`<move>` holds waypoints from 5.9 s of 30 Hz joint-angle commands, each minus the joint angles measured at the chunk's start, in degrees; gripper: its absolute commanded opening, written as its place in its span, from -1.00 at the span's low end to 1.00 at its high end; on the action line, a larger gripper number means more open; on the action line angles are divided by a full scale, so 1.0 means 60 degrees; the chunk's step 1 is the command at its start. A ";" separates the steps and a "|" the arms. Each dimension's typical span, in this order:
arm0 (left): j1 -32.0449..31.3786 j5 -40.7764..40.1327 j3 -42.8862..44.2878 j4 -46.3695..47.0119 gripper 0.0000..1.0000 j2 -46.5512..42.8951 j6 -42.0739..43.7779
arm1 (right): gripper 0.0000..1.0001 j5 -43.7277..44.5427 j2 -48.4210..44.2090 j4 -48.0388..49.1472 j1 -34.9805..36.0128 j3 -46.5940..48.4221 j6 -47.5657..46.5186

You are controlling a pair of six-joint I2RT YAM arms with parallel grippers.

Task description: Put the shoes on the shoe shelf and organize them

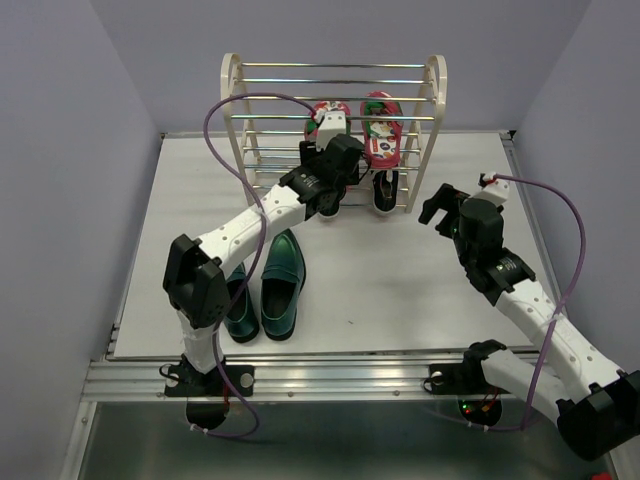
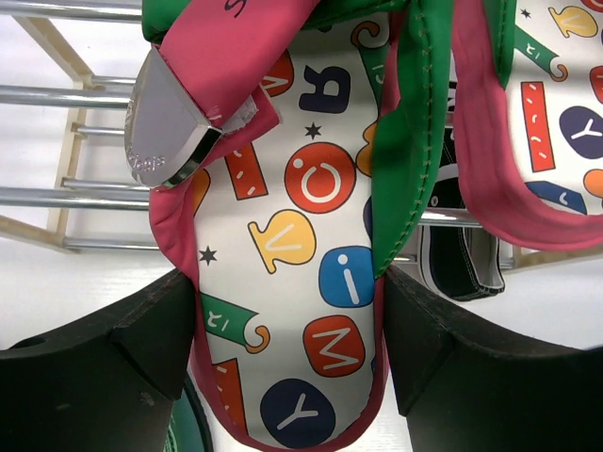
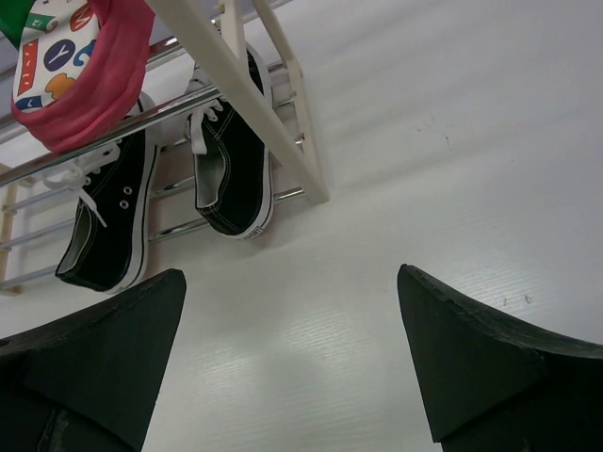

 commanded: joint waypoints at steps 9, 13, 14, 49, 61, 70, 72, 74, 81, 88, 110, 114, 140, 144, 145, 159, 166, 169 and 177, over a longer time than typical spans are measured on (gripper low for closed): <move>0.0398 -0.0648 0.2025 0.0691 -1.00 0.0539 0.0538 | 1.00 0.0815 -0.0171 0.0096 -0.0063 0.0404 -0.0215; 0.0471 -0.0604 0.2113 0.1086 -1.00 0.0803 0.0757 | 1.00 0.0889 -0.0084 0.0110 -0.0063 0.0404 -0.0244; 0.0486 -0.0590 0.2156 0.1116 -1.00 0.0919 0.0758 | 1.00 0.0918 -0.0083 0.0096 -0.0063 0.0404 -0.0245; 0.0925 0.0523 0.2846 0.1820 0.82 0.1991 0.0904 | 1.00 0.1080 -0.0244 -0.0022 -0.0063 0.0316 -0.0230; 0.0838 0.1299 0.1294 0.1849 0.98 0.0132 0.1022 | 1.00 -0.0209 -0.0347 -0.0417 -0.0063 0.0345 -0.0186; 0.0559 0.1797 -0.0142 0.1907 0.98 -0.1291 0.0962 | 1.00 -0.1527 -0.0274 -0.0505 -0.0063 0.0374 -0.0288; 0.0530 0.1958 -0.0259 0.1878 0.98 -0.1394 0.0977 | 1.00 -0.1761 -0.0230 -0.0491 -0.0063 0.0360 -0.0303; 0.0544 0.1944 -0.0362 0.1892 0.98 -0.1438 0.0919 | 1.00 -0.1850 -0.0157 -0.0505 -0.0063 0.0374 -0.0347; 0.0544 0.1783 -0.1153 0.2332 0.98 -0.1526 0.0523 | 1.00 -0.1820 0.0472 0.1191 -0.0063 0.0520 -0.0932; 0.0530 0.1725 -0.1519 0.2683 0.98 -0.1614 0.0348 | 1.00 -0.2258 0.1000 0.4076 -0.0063 0.0317 -0.3489; 0.0544 0.1607 -0.3511 0.4674 0.98 -0.2272 0.0449 | -0.98 -0.3285 0.2714 0.8591 -0.0063 -0.0270 -0.4771; 0.0544 0.1403 -0.4665 0.6050 0.98 -0.2551 0.0625 | -0.99 -0.2891 0.2685 0.8724 -0.0063 -0.0533 -0.4290; 0.0178 0.1797 -0.7525 0.8616 0.98 -0.5772 0.1798 | -0.99 -0.1807 0.2612 0.7215 -0.0063 0.0022 -0.3365; 0.0017 0.2266 -0.7936 0.7379 0.98 -0.6652 0.1068 | -0.99 -0.1660 0.2539 0.7054 -0.0063 0.0067 -0.3277; -0.0012 0.2470 -0.7689 0.6719 0.98 -0.6754 0.0804 | -0.99 -0.1660 0.2539 0.7024 -0.0063 0.0081 -0.3277; -0.0906 0.1373 -0.8666 -0.1636 0.98 -0.8232 -0.4792 | 0.27 -0.1366 0.2539 0.4038 -0.0063 0.1414 -0.2735; -0.1155 0.1492 -0.9387 -0.1797 0.98 -0.9215 -0.5965 | 1.00 -0.2318 0.2085 0.2368 -0.0063 0.1985 -0.2296; -0.1155 0.1301 -0.9182 -0.2120 0.98 -0.9450 -0.6068 | 1.00 -0.2406 0.1807 0.1139 -0.0063 0.2278 -0.1916; -0.1155 0.0014 -0.8259 -0.4504 0.98 -0.9216 -0.7370 | 1.00 -0.3149 0.0271 -0.2872 -0.0063 0.2586 -0.0275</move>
